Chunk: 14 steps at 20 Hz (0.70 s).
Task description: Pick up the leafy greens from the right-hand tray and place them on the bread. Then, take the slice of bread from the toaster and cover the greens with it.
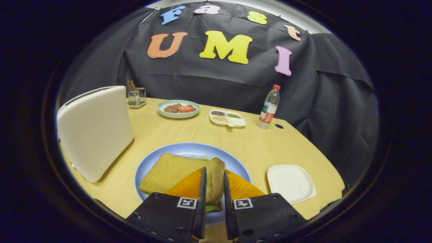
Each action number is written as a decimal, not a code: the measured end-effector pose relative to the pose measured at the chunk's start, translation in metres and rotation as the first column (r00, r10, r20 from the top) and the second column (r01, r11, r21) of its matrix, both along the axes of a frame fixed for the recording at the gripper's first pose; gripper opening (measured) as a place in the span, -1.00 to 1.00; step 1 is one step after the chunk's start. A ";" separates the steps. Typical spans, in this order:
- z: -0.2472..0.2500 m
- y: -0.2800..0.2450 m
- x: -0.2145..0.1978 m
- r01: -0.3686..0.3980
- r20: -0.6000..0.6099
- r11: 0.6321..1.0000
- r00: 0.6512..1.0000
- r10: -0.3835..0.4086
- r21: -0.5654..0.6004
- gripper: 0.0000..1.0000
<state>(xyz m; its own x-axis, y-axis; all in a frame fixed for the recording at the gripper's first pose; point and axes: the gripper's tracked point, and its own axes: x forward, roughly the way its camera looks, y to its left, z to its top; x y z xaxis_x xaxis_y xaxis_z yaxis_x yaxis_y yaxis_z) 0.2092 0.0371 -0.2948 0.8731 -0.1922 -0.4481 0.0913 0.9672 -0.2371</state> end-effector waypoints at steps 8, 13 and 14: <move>0.018 -0.002 -0.008 0.004 0.031 0.987 1.000 0.001 -0.159 0.64; 0.044 0.012 -0.028 0.020 0.077 0.999 0.997 -0.022 0.036 0.91; 0.051 0.015 -0.034 0.022 0.094 0.998 0.995 -0.027 0.057 0.91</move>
